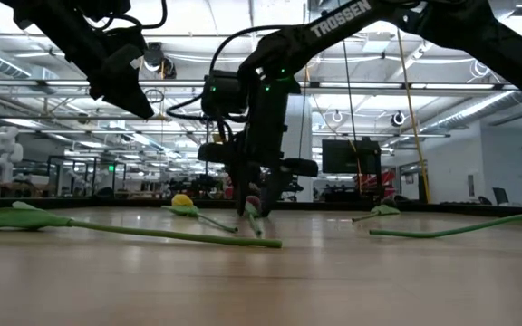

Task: Sort flowers into vase by color
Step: Put the top red tulip into the transparent vase

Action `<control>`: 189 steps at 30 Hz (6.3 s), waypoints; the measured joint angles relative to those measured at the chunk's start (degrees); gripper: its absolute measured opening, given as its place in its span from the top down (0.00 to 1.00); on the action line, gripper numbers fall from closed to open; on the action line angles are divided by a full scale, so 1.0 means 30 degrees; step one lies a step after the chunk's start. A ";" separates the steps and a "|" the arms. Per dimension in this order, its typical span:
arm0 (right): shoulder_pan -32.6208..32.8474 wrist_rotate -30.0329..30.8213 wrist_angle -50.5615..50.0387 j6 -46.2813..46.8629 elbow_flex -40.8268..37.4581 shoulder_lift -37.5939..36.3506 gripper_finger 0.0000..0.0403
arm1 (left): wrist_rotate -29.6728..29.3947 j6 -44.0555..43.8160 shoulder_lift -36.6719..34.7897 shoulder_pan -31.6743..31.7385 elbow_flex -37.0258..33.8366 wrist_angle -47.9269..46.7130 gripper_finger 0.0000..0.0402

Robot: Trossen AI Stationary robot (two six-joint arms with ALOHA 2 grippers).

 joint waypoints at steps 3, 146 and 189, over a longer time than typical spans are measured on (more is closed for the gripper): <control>0.0183 0.0266 -0.0148 -0.0163 0.0020 0.0228 0.59 | -0.0022 0.0624 0.0000 0.0005 -0.0002 0.0007 0.69; 0.2786 0.2819 0.5903 -1.3024 -0.0097 -1.2320 0.63 | 1.0588 0.0924 0.1755 -0.0452 0.7978 0.8648 0.98; 0.9445 1.2517 0.4980 0.0012 -0.0097 -1.0532 0.60 | -0.2430 0.0981 -0.4940 -2.5988 0.3789 0.6871 0.98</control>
